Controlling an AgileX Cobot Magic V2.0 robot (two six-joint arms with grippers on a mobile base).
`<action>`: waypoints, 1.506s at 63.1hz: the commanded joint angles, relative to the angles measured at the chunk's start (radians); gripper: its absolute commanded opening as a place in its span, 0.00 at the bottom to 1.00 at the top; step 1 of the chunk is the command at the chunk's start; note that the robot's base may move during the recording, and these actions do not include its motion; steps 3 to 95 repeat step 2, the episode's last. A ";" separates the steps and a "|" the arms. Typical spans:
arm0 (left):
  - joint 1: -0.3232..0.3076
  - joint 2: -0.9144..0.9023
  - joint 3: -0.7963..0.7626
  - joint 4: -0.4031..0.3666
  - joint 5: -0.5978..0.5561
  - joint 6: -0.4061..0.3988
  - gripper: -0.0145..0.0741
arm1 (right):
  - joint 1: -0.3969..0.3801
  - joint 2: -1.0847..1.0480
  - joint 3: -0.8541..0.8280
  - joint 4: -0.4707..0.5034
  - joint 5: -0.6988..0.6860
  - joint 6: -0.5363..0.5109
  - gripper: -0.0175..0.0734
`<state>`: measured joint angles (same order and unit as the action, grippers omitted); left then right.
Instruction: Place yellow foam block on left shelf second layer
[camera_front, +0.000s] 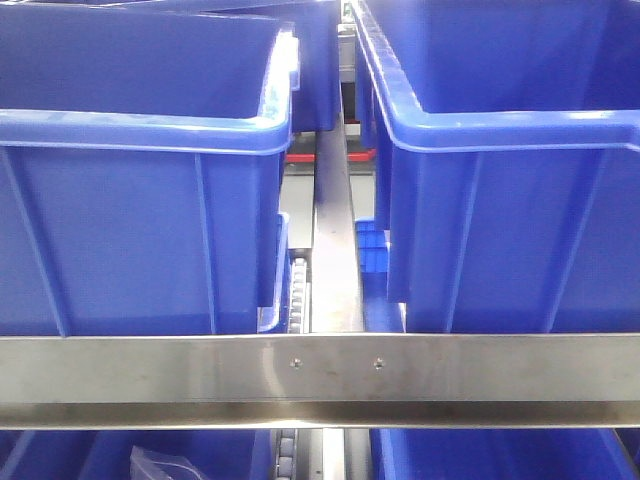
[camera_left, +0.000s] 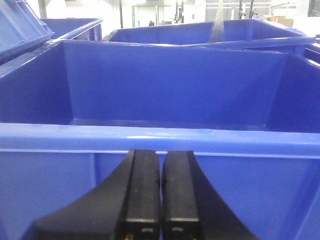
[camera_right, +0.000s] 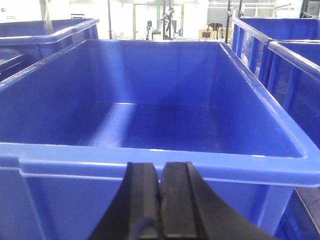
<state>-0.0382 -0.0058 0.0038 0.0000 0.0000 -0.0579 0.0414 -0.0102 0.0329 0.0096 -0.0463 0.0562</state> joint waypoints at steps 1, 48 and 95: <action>-0.008 -0.018 0.025 -0.006 -0.080 -0.003 0.30 | -0.004 -0.018 -0.024 -0.010 -0.082 -0.001 0.25; -0.008 -0.018 0.025 -0.006 -0.080 -0.003 0.30 | -0.004 -0.018 -0.024 -0.010 -0.082 -0.001 0.25; -0.008 -0.018 0.025 -0.006 -0.080 -0.003 0.30 | -0.004 -0.018 -0.024 -0.010 -0.082 -0.001 0.25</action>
